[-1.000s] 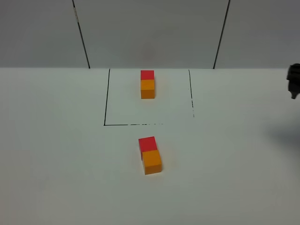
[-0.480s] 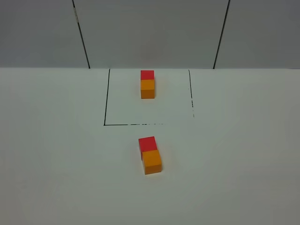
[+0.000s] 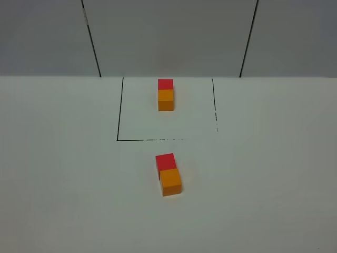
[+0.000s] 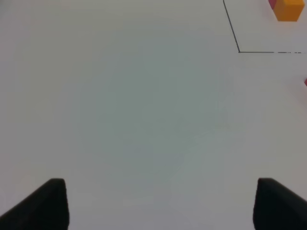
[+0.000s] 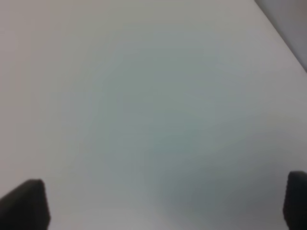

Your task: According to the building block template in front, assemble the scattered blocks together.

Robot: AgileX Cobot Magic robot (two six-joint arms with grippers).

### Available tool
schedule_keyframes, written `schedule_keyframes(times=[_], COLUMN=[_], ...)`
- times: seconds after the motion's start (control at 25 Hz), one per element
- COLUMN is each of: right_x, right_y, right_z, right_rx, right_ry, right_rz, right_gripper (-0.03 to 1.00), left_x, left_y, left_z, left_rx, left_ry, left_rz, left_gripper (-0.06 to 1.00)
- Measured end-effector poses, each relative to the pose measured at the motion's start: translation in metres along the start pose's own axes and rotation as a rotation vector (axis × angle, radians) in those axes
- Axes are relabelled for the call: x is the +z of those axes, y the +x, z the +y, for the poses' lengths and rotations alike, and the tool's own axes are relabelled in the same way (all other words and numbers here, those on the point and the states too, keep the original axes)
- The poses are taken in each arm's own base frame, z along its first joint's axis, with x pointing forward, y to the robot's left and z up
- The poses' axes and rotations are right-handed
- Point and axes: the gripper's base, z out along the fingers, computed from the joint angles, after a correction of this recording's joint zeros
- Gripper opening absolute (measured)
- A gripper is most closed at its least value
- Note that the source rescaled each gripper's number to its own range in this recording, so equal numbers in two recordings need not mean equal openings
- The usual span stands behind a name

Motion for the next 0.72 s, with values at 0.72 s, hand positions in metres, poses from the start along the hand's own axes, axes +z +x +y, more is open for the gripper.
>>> schedule_keyframes(times=[0.72], right_x=[-0.019], right_y=[0.056], right_z=[-0.007], right_rx=[-0.054], right_ry=[-0.115], right_rz=[-0.175], right_gripper=[0.95], left_x=[0.0], left_y=[0.0], left_z=[0.0], left_rx=[0.0], left_ry=[0.0], left_rz=[0.0], left_gripper=[0.65])
